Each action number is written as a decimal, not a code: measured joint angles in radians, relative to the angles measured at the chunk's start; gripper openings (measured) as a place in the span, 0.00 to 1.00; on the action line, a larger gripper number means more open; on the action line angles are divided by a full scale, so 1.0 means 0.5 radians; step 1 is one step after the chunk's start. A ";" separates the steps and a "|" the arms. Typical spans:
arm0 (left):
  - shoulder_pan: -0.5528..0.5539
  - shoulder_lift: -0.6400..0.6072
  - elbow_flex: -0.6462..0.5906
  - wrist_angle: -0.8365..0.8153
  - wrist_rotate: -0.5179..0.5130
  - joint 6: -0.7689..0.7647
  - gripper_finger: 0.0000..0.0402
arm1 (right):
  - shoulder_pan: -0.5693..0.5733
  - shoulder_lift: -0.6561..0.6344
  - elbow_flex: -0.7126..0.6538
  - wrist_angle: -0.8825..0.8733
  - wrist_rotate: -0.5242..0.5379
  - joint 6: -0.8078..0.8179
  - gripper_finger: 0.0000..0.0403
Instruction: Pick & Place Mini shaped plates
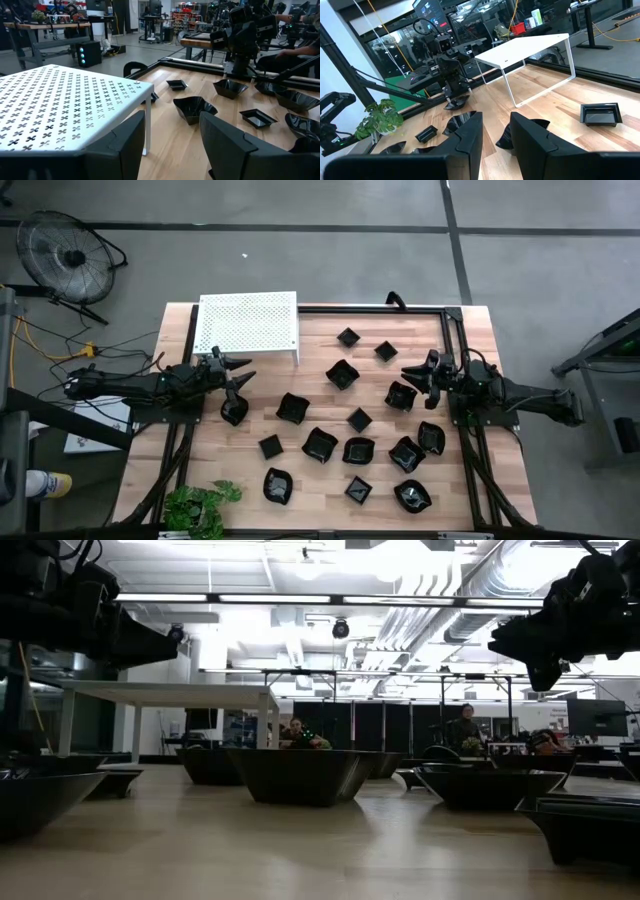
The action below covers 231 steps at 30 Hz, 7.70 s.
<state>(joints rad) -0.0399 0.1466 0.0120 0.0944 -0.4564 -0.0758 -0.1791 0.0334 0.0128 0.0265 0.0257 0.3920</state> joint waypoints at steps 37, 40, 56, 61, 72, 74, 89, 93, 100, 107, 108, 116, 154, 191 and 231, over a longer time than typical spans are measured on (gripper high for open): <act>0.000 0.000 0.000 0.001 0.000 0.000 0.46 | 0.000 0.000 0.001 0.000 0.000 0.000 0.23; 0.000 0.000 0.000 0.000 0.001 0.000 0.46 | 0.000 0.000 0.000 0.000 -0.001 0.000 0.23; 0.000 0.000 0.000 0.000 0.000 0.000 0.46 | 0.001 0.050 0.133 -0.103 0.002 0.000 0.23; 0.001 -0.001 0.000 0.000 0.001 0.000 0.46 | 0.001 0.212 0.373 -0.299 0.047 0.000 0.23; 0.001 0.000 0.000 0.001 0.000 0.000 0.46 | 0.001 0.718 0.967 -0.944 0.089 0.447 0.23; 0.000 0.000 0.000 0.000 0.000 0.000 0.46 | 0.000 0.818 1.053 -1.054 0.086 0.486 0.23; 0.001 0.000 0.000 0.001 0.000 -0.001 0.46 | -0.229 1.500 1.345 -1.627 -0.321 0.521 0.23; 0.001 0.000 0.000 0.000 0.000 -0.001 0.46 | -0.282 1.597 1.345 -1.675 -0.372 0.494 0.23; 0.000 0.000 0.000 0.001 0.000 0.000 0.46 | -0.311 1.716 1.345 -1.869 -0.212 0.581 0.23; 0.000 0.000 0.000 0.000 0.000 0.000 0.46 | -0.244 1.725 1.345 -2.189 -0.016 0.916 0.23; 0.000 0.000 0.000 0.000 0.000 0.000 0.46 | -0.216 1.724 1.345 -2.206 -0.008 0.968 0.23; 0.000 -0.001 0.000 0.000 0.000 0.000 0.46 | 0.053 1.725 1.345 -2.251 0.119 1.494 0.23; 0.000 0.000 0.000 0.001 0.001 0.000 0.46 | 0.429 2.162 1.171 -1.935 0.160 2.616 0.61; 0.000 -0.001 0.000 0.000 0.000 -0.001 0.46 | 0.268 2.002 0.816 -1.382 0.075 2.613 0.50; 0.000 0.000 0.000 0.000 0.004 0.000 0.46 | 0.241 1.980 0.815 -1.329 -0.001 2.489 0.01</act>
<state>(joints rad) -0.0398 0.1467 0.0120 0.0944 -0.4541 -0.0757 -0.0588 1.0235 0.4202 -0.6381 0.0251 1.6365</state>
